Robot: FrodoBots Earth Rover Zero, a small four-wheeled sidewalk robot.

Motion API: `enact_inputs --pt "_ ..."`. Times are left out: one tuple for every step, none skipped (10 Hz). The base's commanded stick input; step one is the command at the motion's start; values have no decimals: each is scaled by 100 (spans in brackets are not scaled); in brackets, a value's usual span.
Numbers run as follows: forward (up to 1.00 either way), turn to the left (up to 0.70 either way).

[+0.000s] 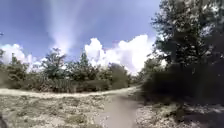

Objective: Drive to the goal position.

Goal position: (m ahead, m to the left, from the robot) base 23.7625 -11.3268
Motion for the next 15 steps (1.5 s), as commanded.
enact_inputs --pt "70 0" --pt "70 0" --pt "70 0" --pt "70 0" --pt "70 0" --pt "70 0" --pt "70 0" --pt "70 0" --pt "70 0" --pt "70 0" --pt "70 0" --pt "70 0" --pt "70 0" --pt "70 0" --pt "70 0"
